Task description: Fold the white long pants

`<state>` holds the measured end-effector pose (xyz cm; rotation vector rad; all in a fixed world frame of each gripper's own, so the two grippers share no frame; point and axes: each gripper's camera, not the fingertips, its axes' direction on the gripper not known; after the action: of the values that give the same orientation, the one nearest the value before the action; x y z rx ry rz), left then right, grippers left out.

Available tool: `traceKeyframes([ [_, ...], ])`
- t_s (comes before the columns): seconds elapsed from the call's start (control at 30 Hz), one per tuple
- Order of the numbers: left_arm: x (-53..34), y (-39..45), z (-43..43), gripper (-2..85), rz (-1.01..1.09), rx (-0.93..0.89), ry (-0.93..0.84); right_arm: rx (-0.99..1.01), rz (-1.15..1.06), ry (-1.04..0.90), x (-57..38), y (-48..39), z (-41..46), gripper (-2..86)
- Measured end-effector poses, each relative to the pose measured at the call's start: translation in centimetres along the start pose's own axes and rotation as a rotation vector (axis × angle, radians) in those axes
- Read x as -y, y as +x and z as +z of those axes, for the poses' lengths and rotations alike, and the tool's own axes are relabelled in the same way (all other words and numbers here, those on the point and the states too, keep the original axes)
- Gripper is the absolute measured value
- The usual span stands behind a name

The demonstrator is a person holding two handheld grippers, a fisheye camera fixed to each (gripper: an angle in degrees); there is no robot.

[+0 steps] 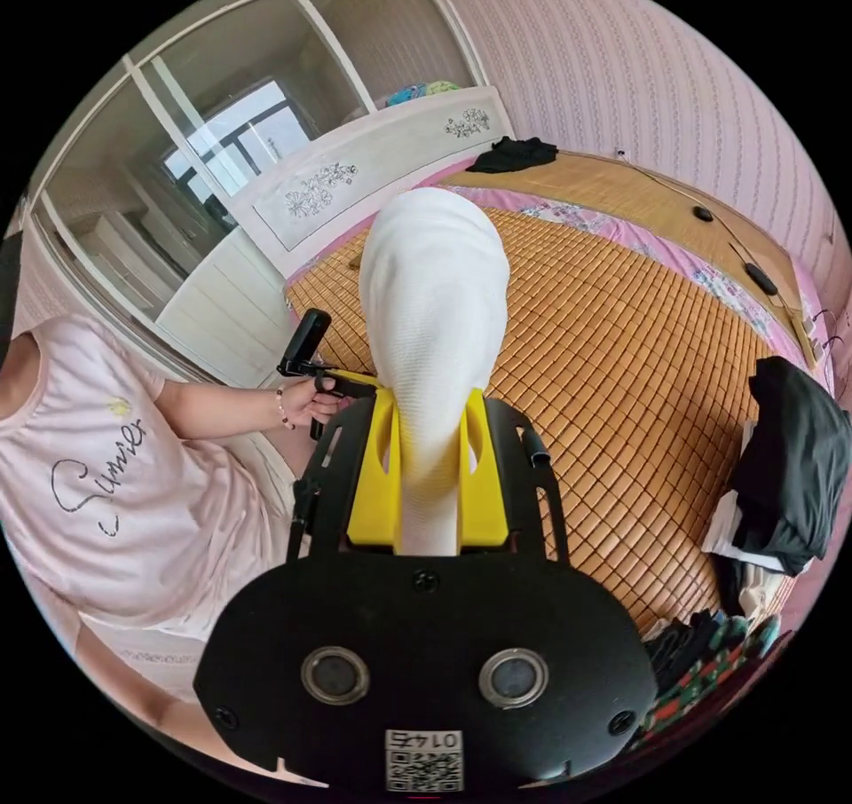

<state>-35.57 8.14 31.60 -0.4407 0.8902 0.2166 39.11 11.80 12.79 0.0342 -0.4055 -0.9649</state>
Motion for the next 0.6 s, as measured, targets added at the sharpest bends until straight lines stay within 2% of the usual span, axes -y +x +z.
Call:
traceKeyframes([
  [0.23, 15.4, 12.2, 14.4, 9.8, 0.195, -0.138, -0.06, -0.147, 0.124, -0.01, 5.9, 8.9, -15.3, 10.8],
  [0.33, 21.8, 16.6, 23.3, 10.5, 0.175, -0.131, -0.075, -0.244, 0.308, -0.099, 8.4, 16.3, -20.6, 12.9],
  [0.37, 23.8, 17.4, 27.3, 10.9, 0.156, -0.093, -0.083, -0.366, 0.399, -0.158, 9.1, 19.1, -21.5, 13.1],
  [0.4, 25.3, 17.9, 31.6, 11.1, 0.155, -0.012, -0.104, -0.527, 0.485, -0.217, 9.6, 21.4, -21.5, 12.5],
  [0.43, 25.9, 18.2, 33.8, 11.1, 0.184, 0.052, -0.126, -0.603, 0.533, -0.225, 9.7, 22.4, -21.2, 11.7],
  [0.47, 26.7, 18.5, 38.3, 11.3, 0.238, 0.199, -0.2, -0.666, 0.613, -0.207, 9.7, 24.1, -20.0, 10.0],
  [0.5, 27.2, 18.6, 41.3, 11.8, 0.267, 0.264, -0.23, -0.6, 0.647, -0.215, 9.7, 25.6, -17.5, 8.0],
  [0.53, 27.5, 18.5, 41.8, 11.8, 0.243, 0.254, -0.208, -0.57, 0.663, -0.243, 9.7, 26.3, -15.8, 7.8],
  [0.57, 28.1, 18.3, 41.8, 11.8, 0.187, 0.215, -0.15, -0.557, 0.67, -0.357, 9.7, 27.5, -12.0, 7.5],
  [0.6, 28.6, 18.4, 41.3, 11.8, 0.159, 0.187, -0.114, -0.626, 0.686, -0.488, 9.5, 28.3, -8.5, 7.3],
])
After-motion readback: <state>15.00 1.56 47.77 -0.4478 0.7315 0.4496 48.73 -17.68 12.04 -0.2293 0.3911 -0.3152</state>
